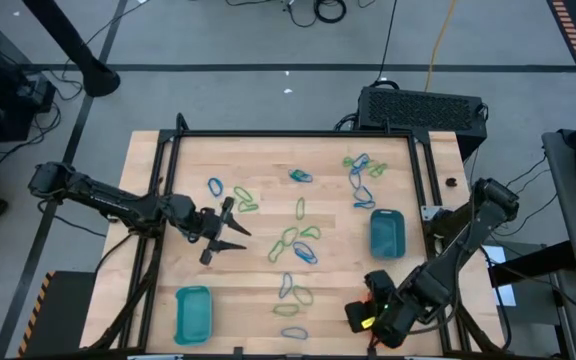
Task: Sort rubber bands into baskets
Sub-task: Put the orange rubber band into the orange bin
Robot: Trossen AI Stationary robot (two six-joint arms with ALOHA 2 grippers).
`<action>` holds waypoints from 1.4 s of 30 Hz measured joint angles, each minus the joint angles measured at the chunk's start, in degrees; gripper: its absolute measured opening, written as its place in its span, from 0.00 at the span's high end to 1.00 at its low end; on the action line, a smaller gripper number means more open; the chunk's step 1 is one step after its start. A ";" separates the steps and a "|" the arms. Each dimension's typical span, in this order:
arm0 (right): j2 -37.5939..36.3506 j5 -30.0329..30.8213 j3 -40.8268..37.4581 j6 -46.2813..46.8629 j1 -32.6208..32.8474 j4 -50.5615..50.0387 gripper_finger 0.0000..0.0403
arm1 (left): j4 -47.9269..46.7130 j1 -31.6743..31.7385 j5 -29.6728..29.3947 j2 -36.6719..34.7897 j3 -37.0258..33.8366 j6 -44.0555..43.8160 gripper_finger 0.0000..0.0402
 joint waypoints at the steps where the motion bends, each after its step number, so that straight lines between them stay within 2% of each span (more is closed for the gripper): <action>1: 0.35 -0.05 0.00 0.15 0.07 1.23 1.00 | 0.00 0.00 -0.13 0.00 0.00 0.57 0.56; 13: 2.07 -0.53 0.02 1.59 0.73 2.24 1.00 | 1.66 0.04 -0.20 0.00 0.00 3.16 0.56; 19: 2.33 -5.52 -1.08 6.56 1.95 -6.86 1.00 | 1.54 0.04 -0.20 0.00 0.00 3.12 0.56; 26: 2.33 -12.11 -4.47 8.32 1.88 -6.60 1.00 | 1.04 0.04 -0.20 0.02 0.00 3.05 0.56; 42: 2.31 -11.92 -6.49 8.58 1.82 -10.23 0.99 | -0.26 0.04 -0.20 0.02 0.00 3.03 0.56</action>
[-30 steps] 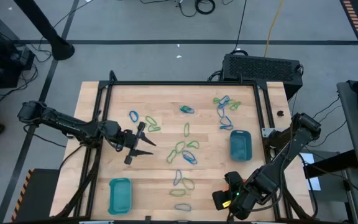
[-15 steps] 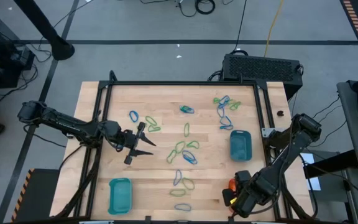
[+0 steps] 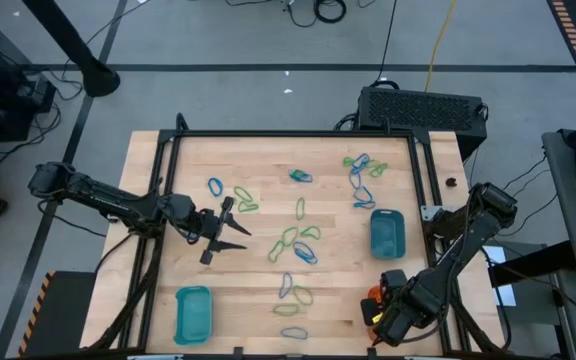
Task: Sort rubber bands into baskets
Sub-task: Put the orange rubber band into the orange bin, then put the blue rubber band into the dark blue bin
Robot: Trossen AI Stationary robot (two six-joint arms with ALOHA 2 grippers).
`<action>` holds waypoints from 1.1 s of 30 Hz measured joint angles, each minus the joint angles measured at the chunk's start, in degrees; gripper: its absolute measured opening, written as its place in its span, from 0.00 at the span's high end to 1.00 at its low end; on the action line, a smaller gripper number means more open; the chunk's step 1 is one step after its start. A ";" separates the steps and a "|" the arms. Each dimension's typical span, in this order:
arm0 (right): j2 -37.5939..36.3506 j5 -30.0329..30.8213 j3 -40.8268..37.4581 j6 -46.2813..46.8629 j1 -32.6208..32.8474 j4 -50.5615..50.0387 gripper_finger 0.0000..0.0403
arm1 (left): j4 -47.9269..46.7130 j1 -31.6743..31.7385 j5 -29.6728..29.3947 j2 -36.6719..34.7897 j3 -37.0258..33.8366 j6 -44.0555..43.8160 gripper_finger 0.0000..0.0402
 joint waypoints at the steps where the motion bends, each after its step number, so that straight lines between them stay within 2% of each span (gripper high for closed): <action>1: 0.00 0.00 0.00 0.00 -0.04 -0.31 0.99 | -0.02 0.00 0.00 0.00 0.00 0.02 0.56; 15: -0.07 0.09 0.00 -1.68 -0.41 -0.94 0.75 | -0.09 0.00 0.00 0.00 0.00 0.01 0.56; 26: -0.74 0.45 0.00 -5.88 -0.83 -0.67 0.72 | -1.52 0.00 0.00 0.00 0.00 0.13 0.56; 33: -0.92 2.75 0.00 -12.20 -4.77 4.52 0.72 | -4.21 0.00 0.06 0.00 0.00 2.86 0.56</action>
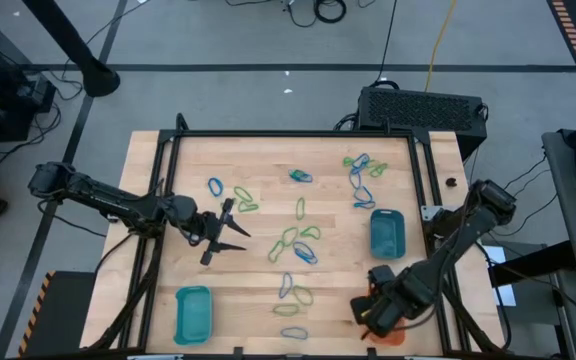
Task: Sort rubber bands into baskets
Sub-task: Put the blue rubber band into the dark blue bin
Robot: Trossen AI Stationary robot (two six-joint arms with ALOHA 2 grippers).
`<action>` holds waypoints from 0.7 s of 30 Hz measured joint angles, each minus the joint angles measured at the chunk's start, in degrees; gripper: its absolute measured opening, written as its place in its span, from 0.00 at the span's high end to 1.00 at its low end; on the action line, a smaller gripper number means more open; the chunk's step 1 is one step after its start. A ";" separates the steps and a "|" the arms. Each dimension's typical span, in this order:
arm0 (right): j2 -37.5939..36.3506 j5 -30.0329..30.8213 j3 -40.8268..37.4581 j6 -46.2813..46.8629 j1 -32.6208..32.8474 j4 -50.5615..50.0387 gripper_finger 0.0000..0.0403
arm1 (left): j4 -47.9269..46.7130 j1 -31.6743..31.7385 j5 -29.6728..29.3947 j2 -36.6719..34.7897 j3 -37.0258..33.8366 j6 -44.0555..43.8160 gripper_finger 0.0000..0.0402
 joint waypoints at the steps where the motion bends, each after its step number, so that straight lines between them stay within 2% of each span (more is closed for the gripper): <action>1: -0.19 0.88 0.00 -1.59 -0.87 1.17 0.72 | -0.19 0.00 0.01 0.00 0.00 0.35 0.56; 5: -1.17 7.17 0.00 -11.69 -5.33 4.59 0.72 | -0.75 0.61 0.03 0.00 0.00 0.57 0.56; 9: -1.93 13.44 0.02 -30.35 -11.83 4.91 0.72 | -0.67 3.51 -0.61 0.00 0.00 -0.59 0.56; 15: -3.31 14.37 0.02 -62.79 -25.96 5.59 0.72 | 0.30 11.93 -2.59 0.01 0.00 -1.31 0.56; 21: -3.36 13.51 0.02 -88.23 -40.01 9.02 0.72 | 1.36 19.48 -4.07 2.76 0.00 -1.35 0.56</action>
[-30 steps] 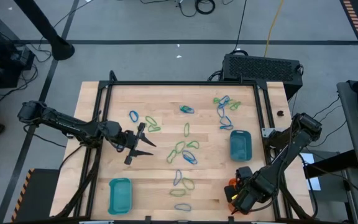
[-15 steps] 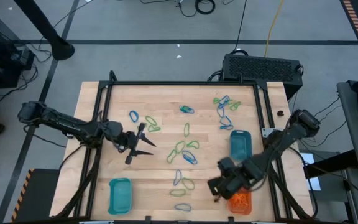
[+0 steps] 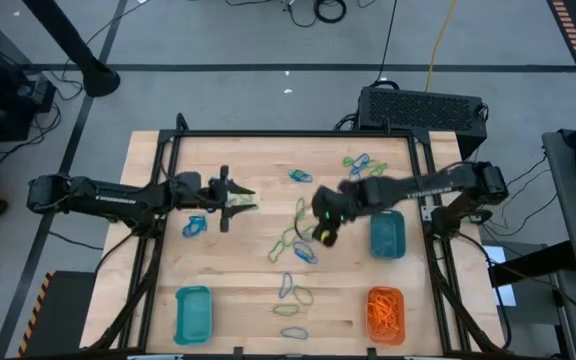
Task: Sort rubber bands into baskets
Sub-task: Put the blue rubber band into the dark blue bin
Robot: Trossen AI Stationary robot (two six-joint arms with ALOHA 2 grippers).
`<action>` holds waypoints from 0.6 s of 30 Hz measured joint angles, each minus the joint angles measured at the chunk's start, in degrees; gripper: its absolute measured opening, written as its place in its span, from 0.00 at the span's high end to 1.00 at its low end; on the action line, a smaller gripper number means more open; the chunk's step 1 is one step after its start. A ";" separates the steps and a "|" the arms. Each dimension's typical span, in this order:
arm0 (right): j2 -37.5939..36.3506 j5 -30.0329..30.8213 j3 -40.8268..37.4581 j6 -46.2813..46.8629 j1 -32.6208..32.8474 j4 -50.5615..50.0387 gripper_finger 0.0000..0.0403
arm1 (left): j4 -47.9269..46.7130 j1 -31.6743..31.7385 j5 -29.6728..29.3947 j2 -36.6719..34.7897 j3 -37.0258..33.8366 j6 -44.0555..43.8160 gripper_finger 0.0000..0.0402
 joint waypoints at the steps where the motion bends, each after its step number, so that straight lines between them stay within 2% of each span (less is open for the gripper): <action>1: 0.00 -0.61 0.02 -2.77 -2.04 -0.13 0.72 | 0.01 0.96 0.01 0.96 0.00 0.02 0.56; 5: 0.00 -4.60 0.02 -8.93 -10.17 -3.67 0.72 | 2.05 4.51 0.42 6.07 0.00 -0.06 0.56; 11: -0.02 -5.65 -3.45 -4.83 -19.06 -10.07 0.72 | 7.75 8.46 8.38 12.73 1.94 -1.53 0.56; 16: -0.01 -8.31 -13.56 -0.14 -24.51 -2.46 0.72 | 7.75 9.28 13.65 14.09 4.63 -2.69 0.56; 18: -0.26 -7.23 -17.21 -0.51 -25.64 0.07 0.72 | 7.76 9.23 15.11 14.09 4.83 -3.79 0.56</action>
